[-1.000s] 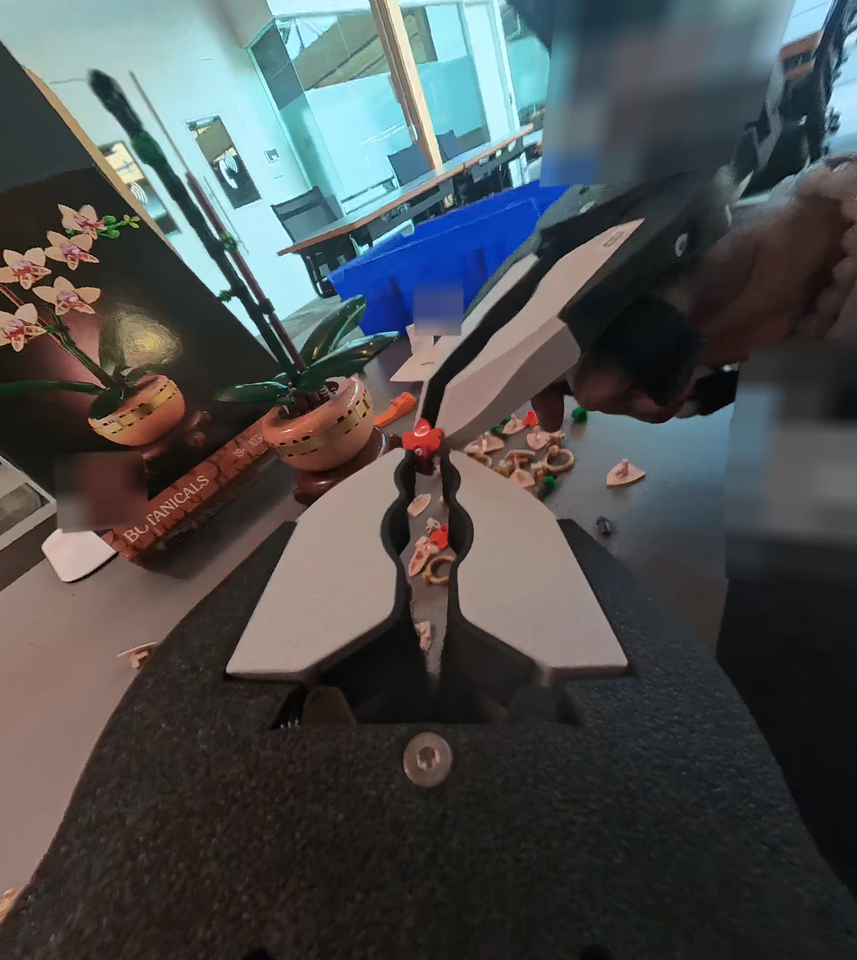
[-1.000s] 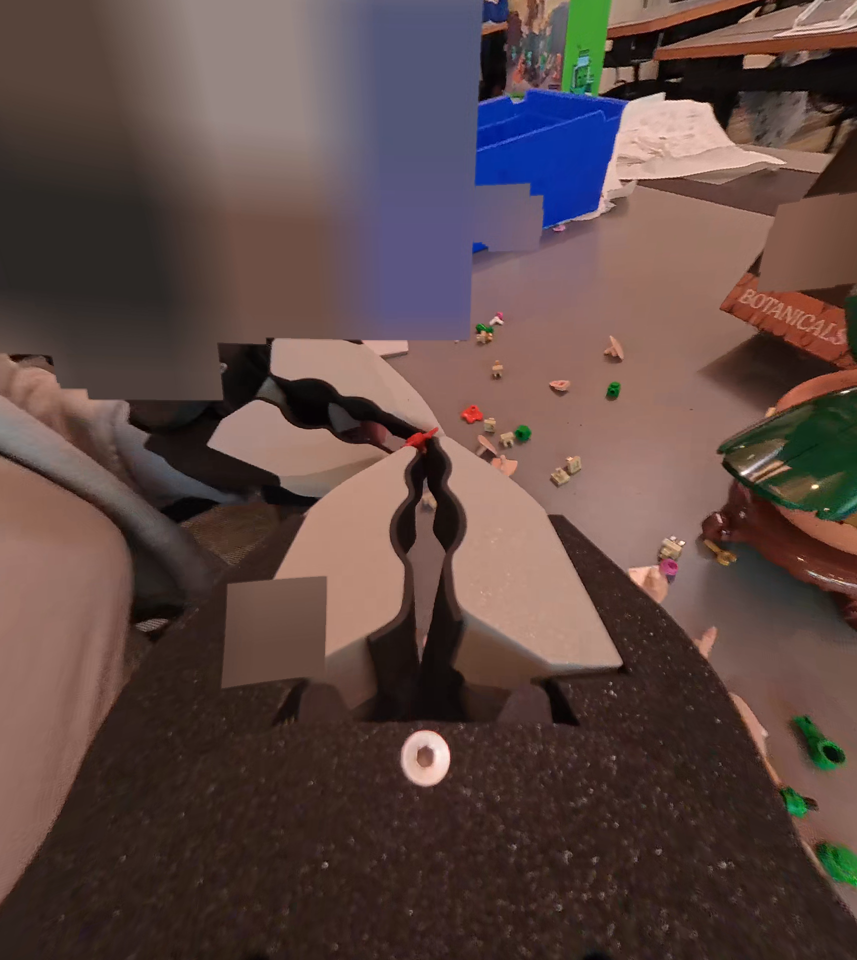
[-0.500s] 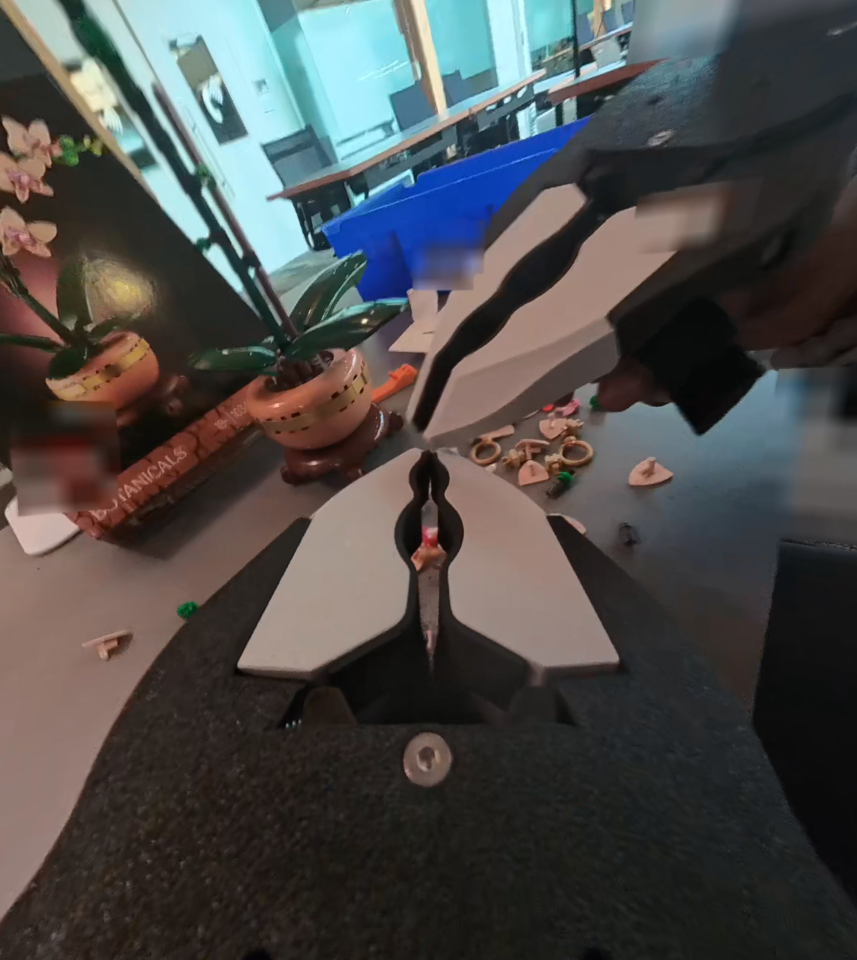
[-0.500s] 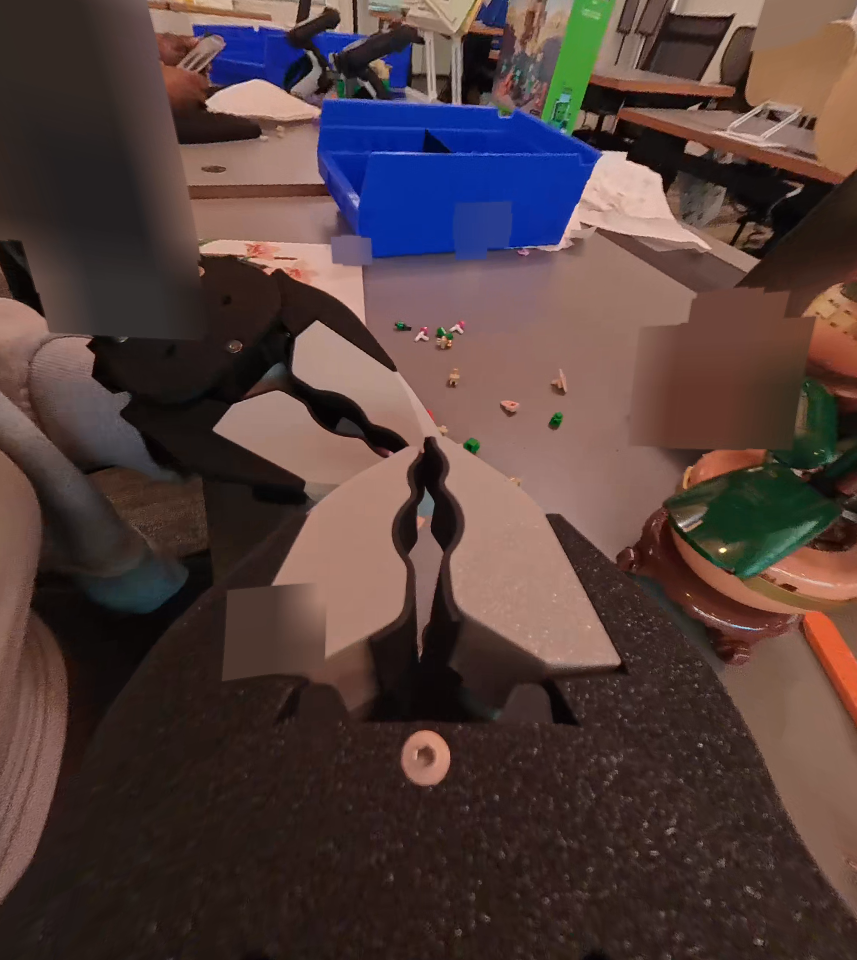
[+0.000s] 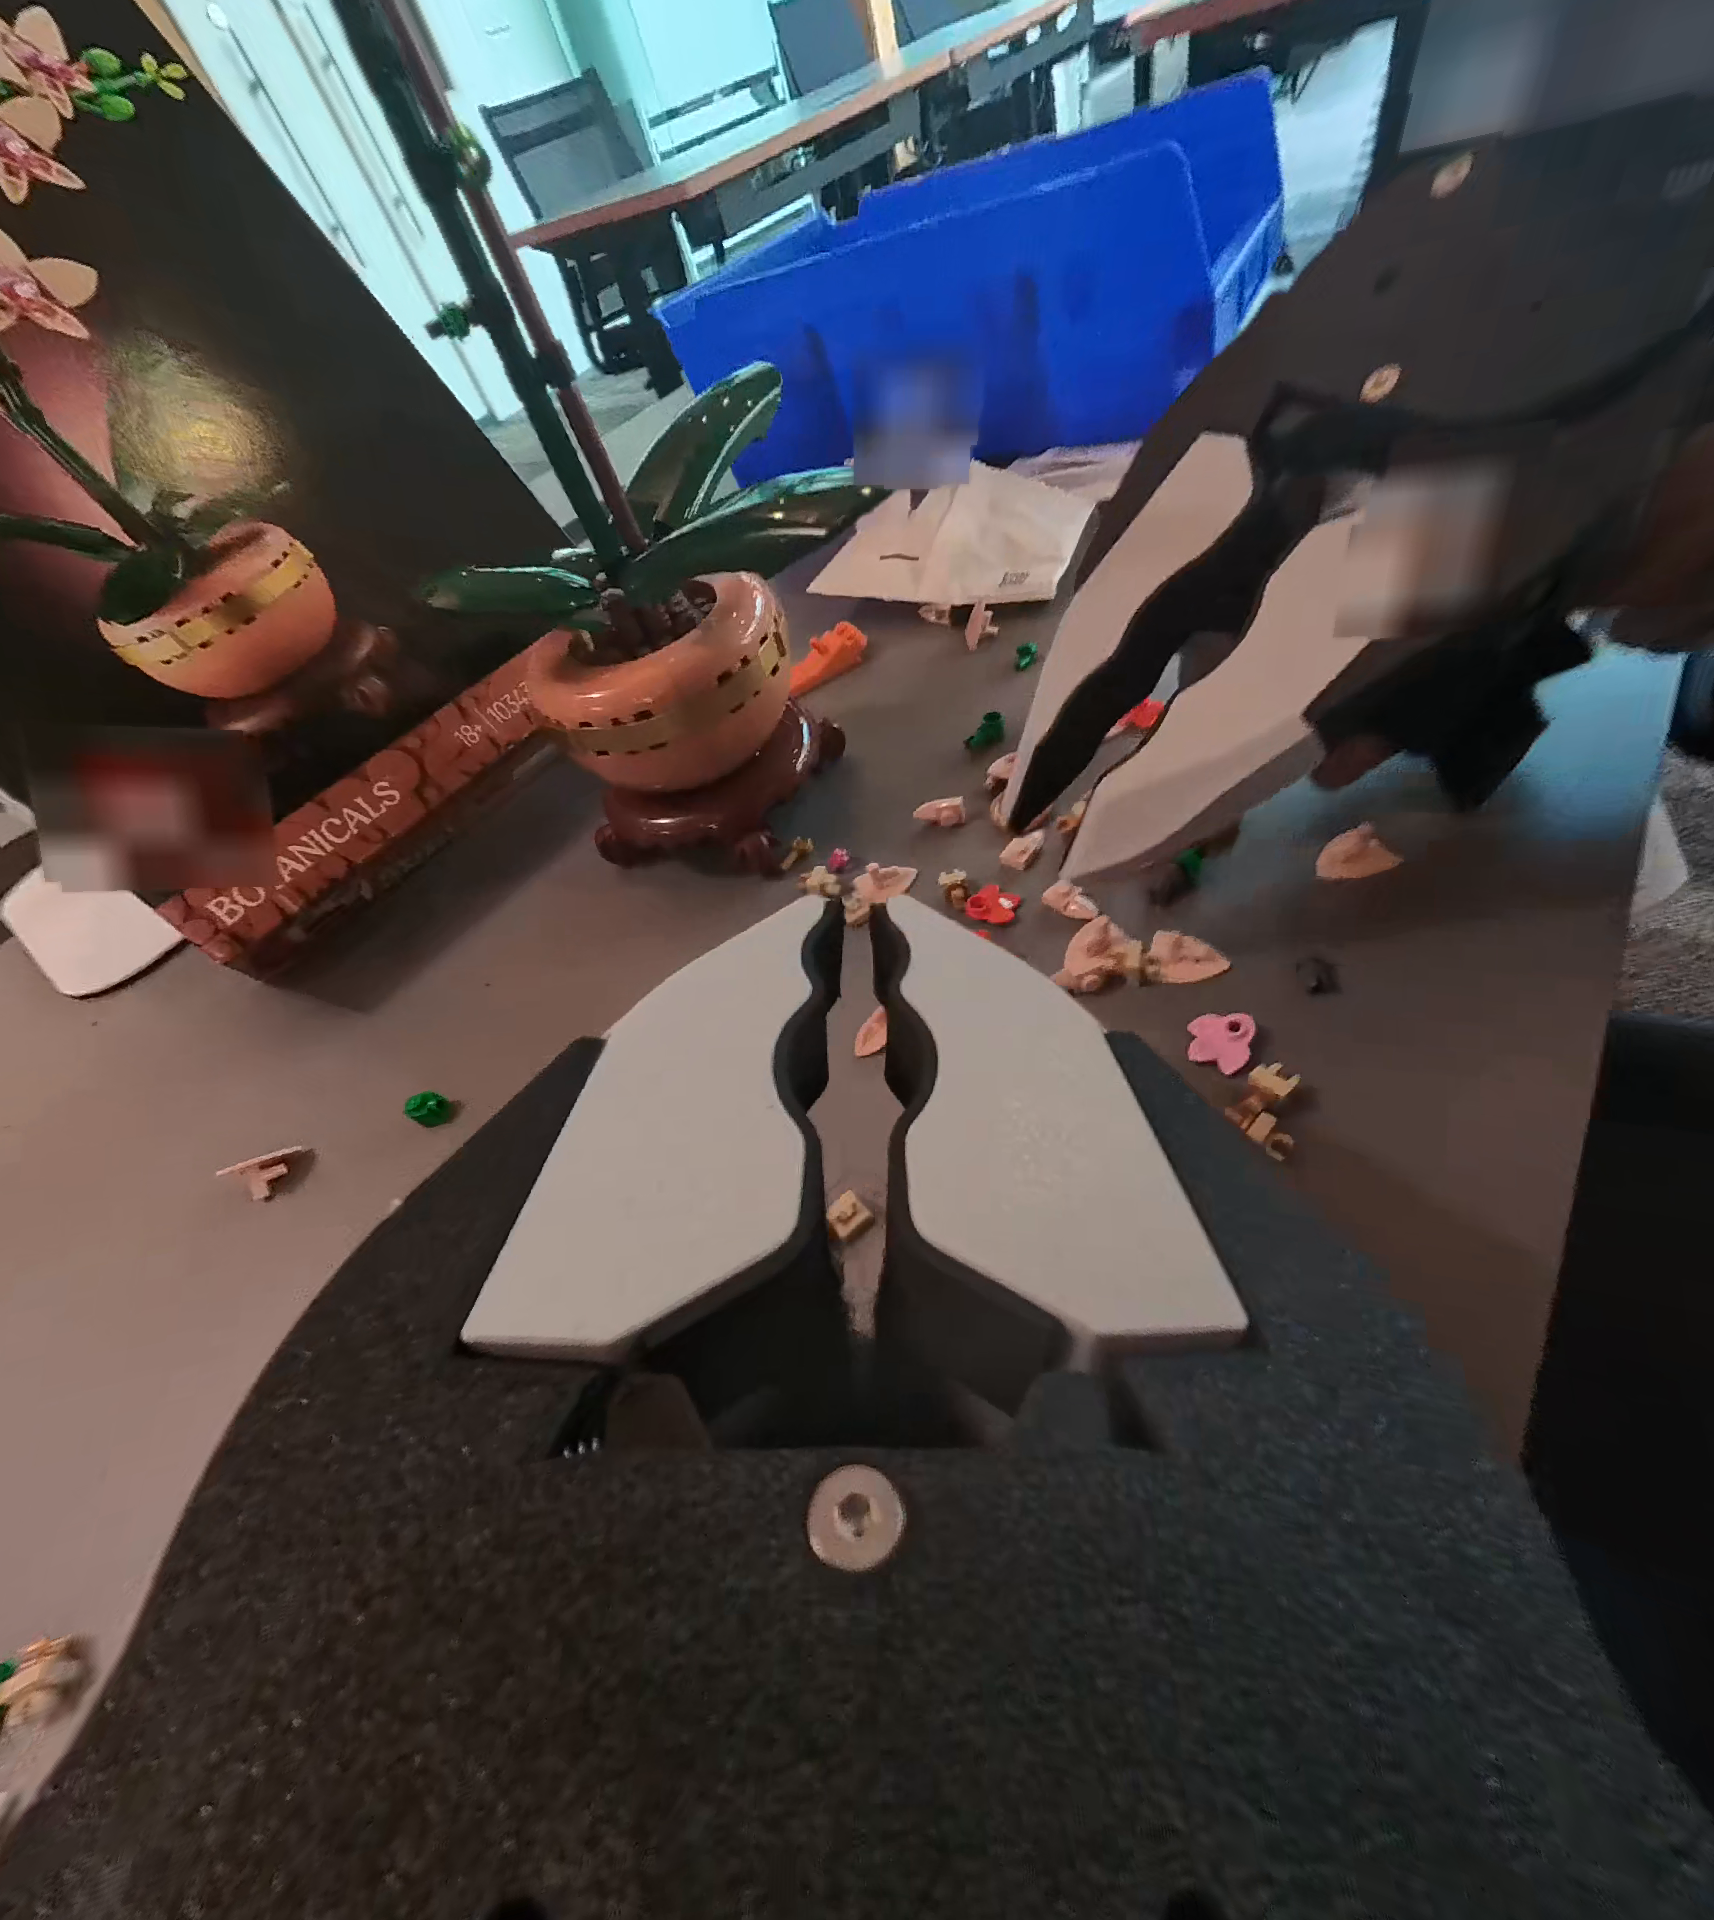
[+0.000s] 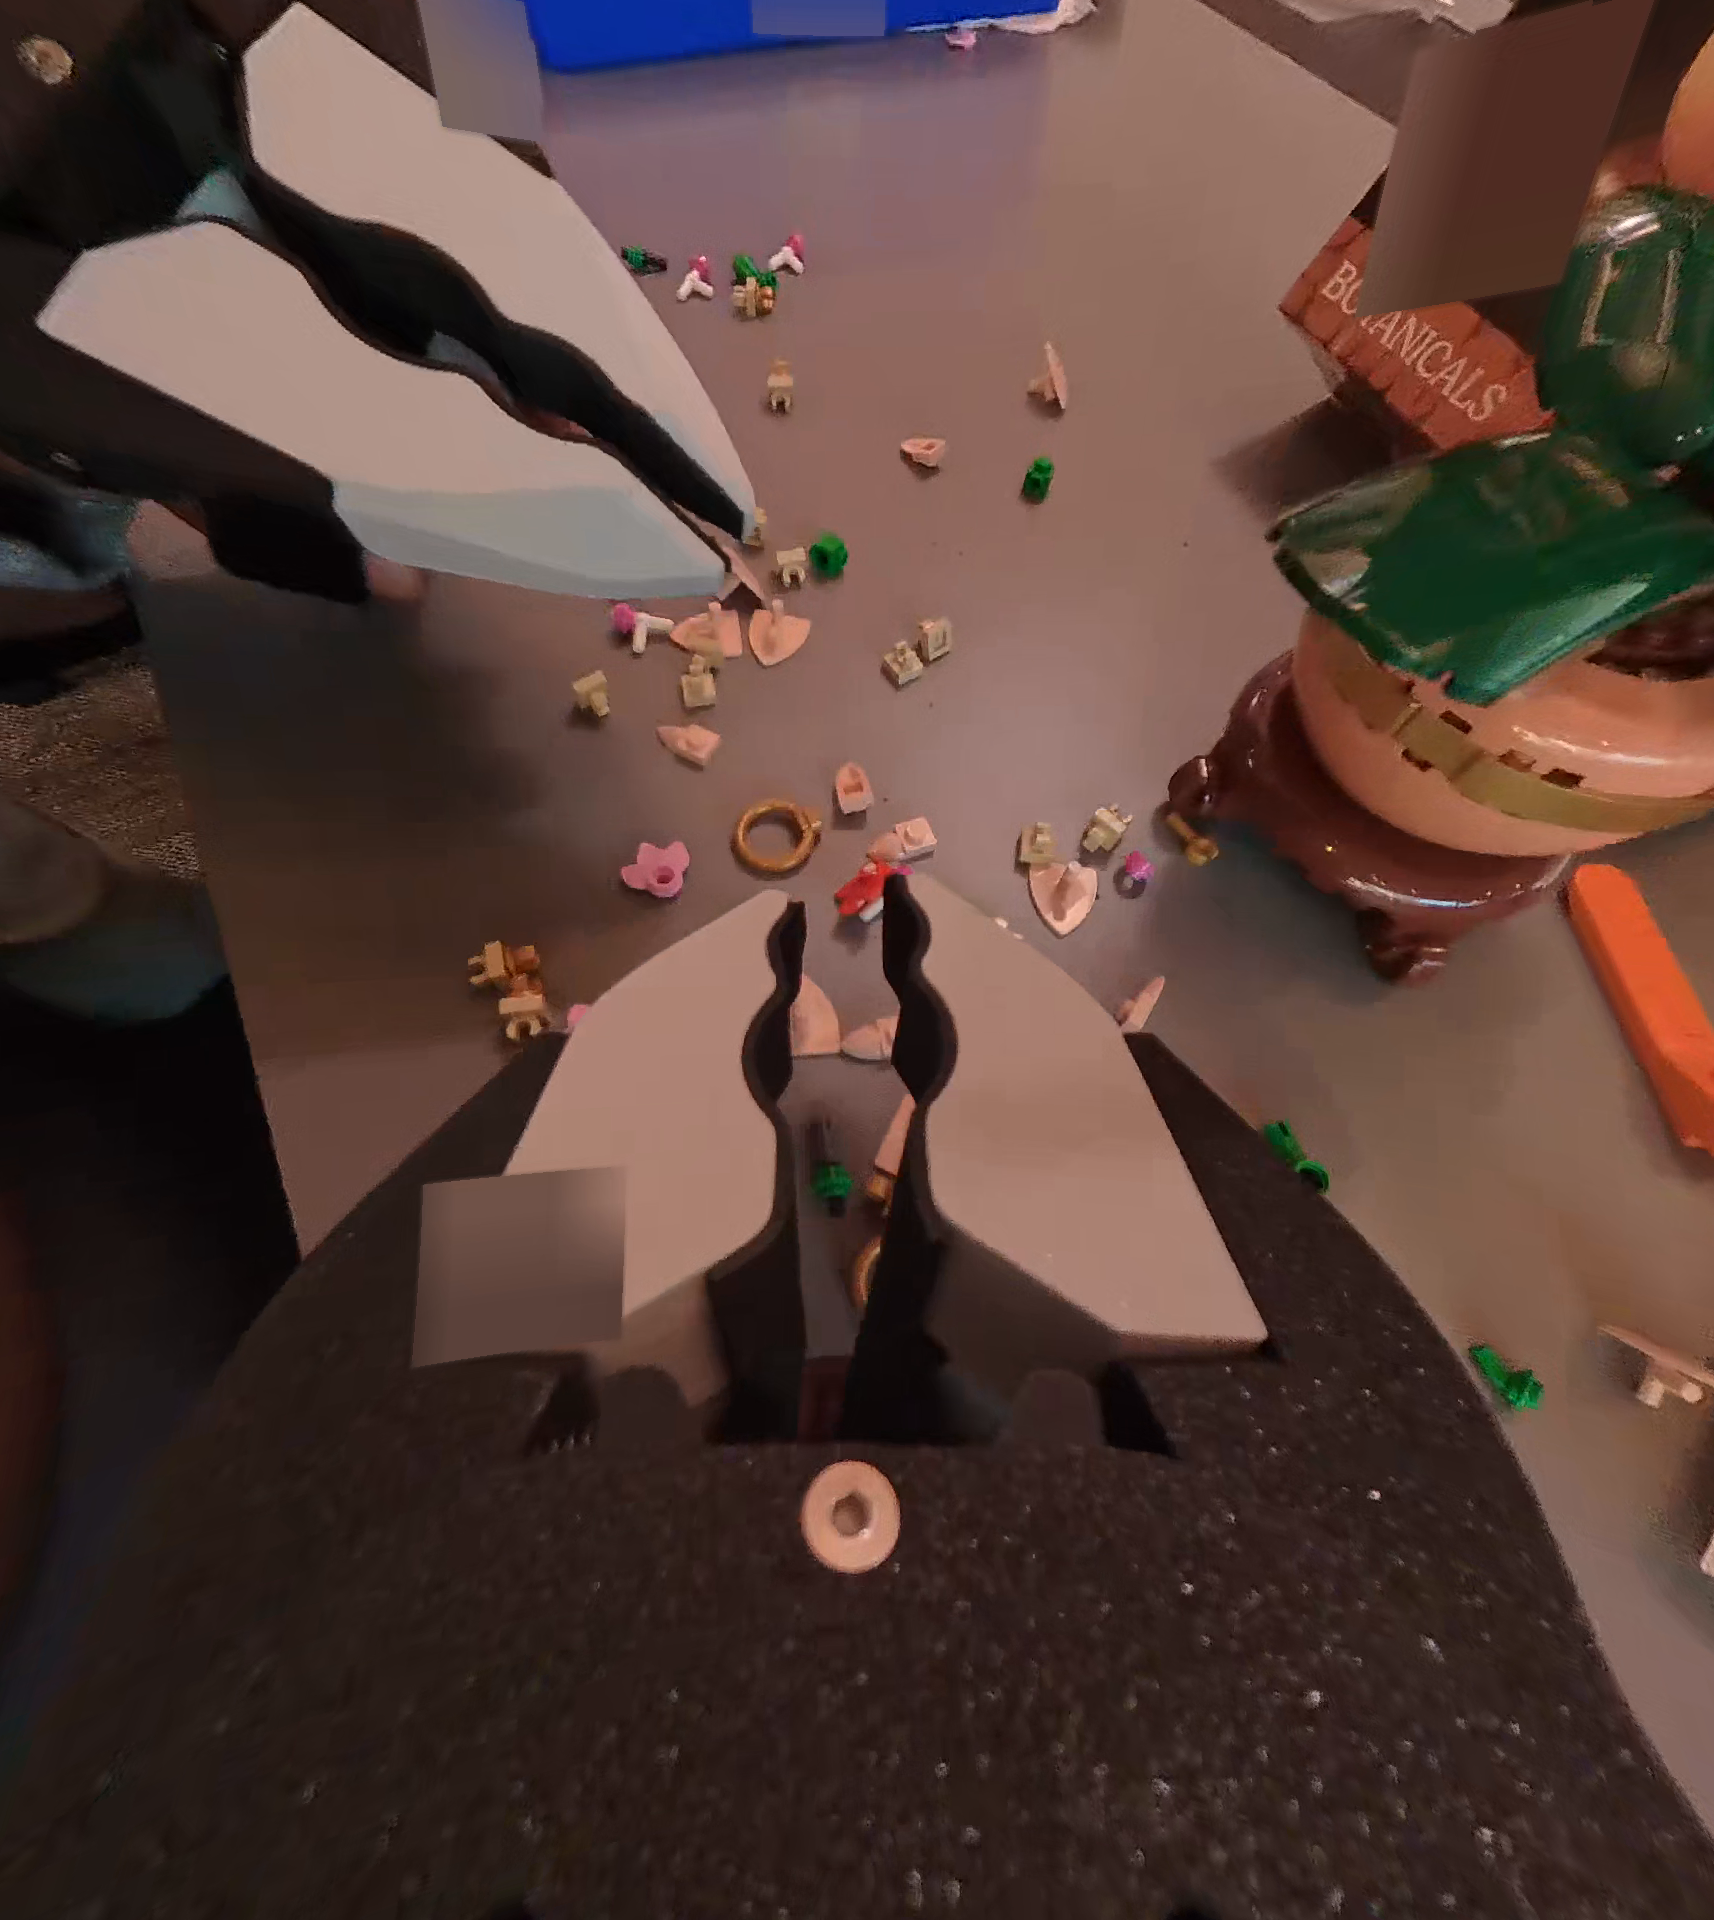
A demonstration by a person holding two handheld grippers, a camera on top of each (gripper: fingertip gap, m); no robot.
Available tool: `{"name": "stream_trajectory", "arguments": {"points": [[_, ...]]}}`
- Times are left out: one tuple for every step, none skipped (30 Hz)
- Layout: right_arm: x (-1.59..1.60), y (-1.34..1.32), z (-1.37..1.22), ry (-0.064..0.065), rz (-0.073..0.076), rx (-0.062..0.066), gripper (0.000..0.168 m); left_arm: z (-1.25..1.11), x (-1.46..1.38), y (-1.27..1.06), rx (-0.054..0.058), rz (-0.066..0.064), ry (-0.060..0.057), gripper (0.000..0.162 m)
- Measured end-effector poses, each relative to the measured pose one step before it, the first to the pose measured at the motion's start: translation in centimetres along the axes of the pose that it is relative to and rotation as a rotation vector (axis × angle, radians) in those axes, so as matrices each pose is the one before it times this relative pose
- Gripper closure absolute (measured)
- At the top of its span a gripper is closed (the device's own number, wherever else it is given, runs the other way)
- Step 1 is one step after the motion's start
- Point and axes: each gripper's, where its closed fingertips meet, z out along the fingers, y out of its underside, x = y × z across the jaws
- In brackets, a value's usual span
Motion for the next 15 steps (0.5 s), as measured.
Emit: {"name": "stream_trajectory", "arguments": {"points": [[0.091,-0.048,0.11,0.0039,-0.0031,0.0021,0.153,-0.09,0.09,-0.217,0.0131,-0.0302,0.0118,0.157],[0.158,-0.084,0.004,0.004,0.0052,0.0079,0.154,-0.083,0.146,-0.186,0.0125,-0.0273,0.0157,0.157],[0.158,-0.07,-0.038,-0.0009,0.0145,0.0087,0.155,-0.075,0.142,-0.103,0.0072,-0.0207,0.0155,0.157],[0.131,0.083,-0.042,-0.0041,0.0158,-0.0023,0.158,-0.066,-0.035,-0.005,0.0021,-0.0119,0.0042,0.156],[0.188,0.373,-0.095,0.0042,0.0072,-0.0264,0.161,-0.043,-0.167,0.034,-0.0002,0.0003,-0.0037,0.155],[0.455,0.582,-0.104,0.0207,-0.0049,-0.0408,0.162,-0.04,-0.162,0.045,0.0001,0.0106,-0.0043,0.153],[0.539,0.526,-0.163,0.027,-0.0097,-0.0325,0.162,-0.023,-0.116,0.048,0.0003,0.015,-0.0029,0.148],[0.434,0.344,-0.092,0.0162,-0.0014,-0.0178,0.161,0.025,-0.02,0.09,-0.0043,0.0153,0.0018,0.146],[0.132,0.188,-0.008,-0.0036,0.0088,-0.0077,0.161,0.063,0.02,0.137,-0.0088,0.011,0.0015,0.143],[-0.068,0.073,0.098,-0.0156,0.0111,-0.004,0.16,0.08,-0.07,0.117,-0.0072,0.0052,-0.0073,0.142],[-0.01,0.063,0.223,-0.0077,0.0052,-0.0113,0.158,0.111,-0.106,0.068,-0.0033,0.0011,-0.0116,0.141],[0.002,0.004,0.192,-0.0009,-0.0065,-0.0123,0.156,0.094,-0.035,0.059,-0.002,-0.0004,-0.0065,0.14],[-0.072,-0.112,0.181,0.0,-0.0127,-0.0075,0.156,0.059,0.054,0.04,-0.0014,0.0004,0.0004,0.141],[-0.202,-0.288,0.125,-0.0046,-0.0129,0.0038,0.156,0.019,0.057,-0.021,0.0011,0.0012,0.0006,0.143],[-0.372,-0.442,0.067,-0.0094,-0.0077,0.0159,0.156,-0.013,-0.016,-0.064,0.0041,0.0003,-0.0047,0.145]]}}
